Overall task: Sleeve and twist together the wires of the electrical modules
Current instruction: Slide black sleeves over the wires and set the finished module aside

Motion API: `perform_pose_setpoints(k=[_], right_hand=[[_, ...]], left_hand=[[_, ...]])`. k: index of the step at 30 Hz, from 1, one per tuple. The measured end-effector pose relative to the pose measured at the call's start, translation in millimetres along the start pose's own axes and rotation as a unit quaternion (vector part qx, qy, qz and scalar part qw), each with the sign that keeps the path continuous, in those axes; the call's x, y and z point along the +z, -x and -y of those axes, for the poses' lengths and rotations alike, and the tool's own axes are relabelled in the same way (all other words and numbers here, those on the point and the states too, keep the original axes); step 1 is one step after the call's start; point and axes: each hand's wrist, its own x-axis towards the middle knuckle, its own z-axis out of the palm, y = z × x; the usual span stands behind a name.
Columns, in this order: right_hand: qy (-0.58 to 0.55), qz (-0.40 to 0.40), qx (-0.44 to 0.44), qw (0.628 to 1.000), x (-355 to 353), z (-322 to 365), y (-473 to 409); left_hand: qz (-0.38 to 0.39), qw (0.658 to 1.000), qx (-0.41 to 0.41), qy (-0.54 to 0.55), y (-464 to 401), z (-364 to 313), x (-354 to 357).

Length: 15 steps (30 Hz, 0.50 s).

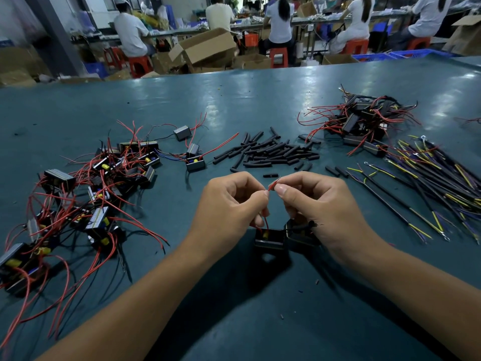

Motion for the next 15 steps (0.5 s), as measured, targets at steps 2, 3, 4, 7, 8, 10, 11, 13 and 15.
perform_pose_setpoints(k=[2, 3, 4, 7, 8, 10, 11, 13, 15], right_hand=[[0.001, -0.004, -0.001, 1.000, 0.8, 0.9, 0.3], [0.001, -0.007, -0.001, 1.000, 1.3, 1.0, 0.6], [0.001, -0.010, -0.001, 1.000, 1.6, 1.1, 0.8], [0.001, -0.016, 0.000, 1.000, 2.0, -0.1, 0.4], [0.000, -0.018, 0.000, 1.000, 2.1, -0.6, 0.3], [-0.002, -0.021, -0.002, 1.000, 2.4, -1.2, 0.2], [-0.004, -0.023, -0.003, 1.000, 2.4, -1.2, 0.3], [-0.008, -0.023, -0.006, 1.000, 2.1, -1.0, 0.6], [-0.005, -0.023, -0.010, 1.000, 2.2, -1.0, 0.8]], left_hand=[[0.001, 1.000, 0.000, -0.004, 0.7, -1.0, 0.7], [0.001, 1.000, 0.000, -0.007, 1.2, -1.3, 1.1], [0.002, 1.000, 0.001, -0.011, 1.7, -1.9, 1.3], [0.005, 1.000, 0.001, -0.020, 1.7, -3.0, 2.2], [0.004, 1.000, 0.002, -0.023, 1.7, -3.3, 2.1], [0.001, 1.000, 0.004, -0.027, 1.7, -3.8, 1.5], [0.000, 1.000, 0.005, -0.028, 1.9, -4.0, 1.1], [-0.003, 0.999, 0.006, -0.032, 2.2, -4.5, 0.5], [-0.003, 0.999, 0.006, -0.035, 2.3, -5.1, 0.5]])
